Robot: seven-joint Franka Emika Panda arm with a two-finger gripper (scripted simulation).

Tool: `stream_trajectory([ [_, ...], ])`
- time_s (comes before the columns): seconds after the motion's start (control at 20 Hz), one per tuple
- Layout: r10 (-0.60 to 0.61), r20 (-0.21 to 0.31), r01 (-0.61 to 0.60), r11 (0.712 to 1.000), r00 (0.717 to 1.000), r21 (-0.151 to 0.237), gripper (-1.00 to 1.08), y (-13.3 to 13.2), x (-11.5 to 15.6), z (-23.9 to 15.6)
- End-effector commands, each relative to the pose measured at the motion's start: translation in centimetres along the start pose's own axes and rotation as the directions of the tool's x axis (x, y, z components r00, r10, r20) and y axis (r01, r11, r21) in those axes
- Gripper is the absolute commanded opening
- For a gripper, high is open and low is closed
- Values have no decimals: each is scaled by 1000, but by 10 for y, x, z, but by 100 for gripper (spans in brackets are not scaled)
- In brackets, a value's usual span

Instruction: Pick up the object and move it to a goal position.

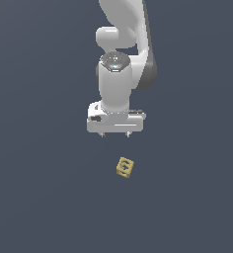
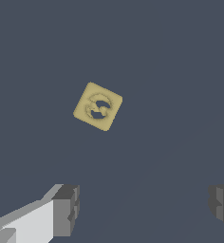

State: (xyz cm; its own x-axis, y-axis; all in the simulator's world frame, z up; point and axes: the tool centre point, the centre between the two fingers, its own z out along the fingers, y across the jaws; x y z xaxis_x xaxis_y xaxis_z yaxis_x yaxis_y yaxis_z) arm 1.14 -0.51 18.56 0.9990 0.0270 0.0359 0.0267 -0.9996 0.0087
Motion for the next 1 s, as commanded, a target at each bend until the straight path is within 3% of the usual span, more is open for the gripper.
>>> stream_trajectory([
  [0.0, 0, 0, 0, 1000, 1000, 0, 100, 0, 0, 0],
  [0.45, -62, -13, 62, 998, 998, -18, 100, -24, 7, -1],
  [0.95, -28, -10, 28, 1000, 1000, -14, 100, -25, 12, 4],
])
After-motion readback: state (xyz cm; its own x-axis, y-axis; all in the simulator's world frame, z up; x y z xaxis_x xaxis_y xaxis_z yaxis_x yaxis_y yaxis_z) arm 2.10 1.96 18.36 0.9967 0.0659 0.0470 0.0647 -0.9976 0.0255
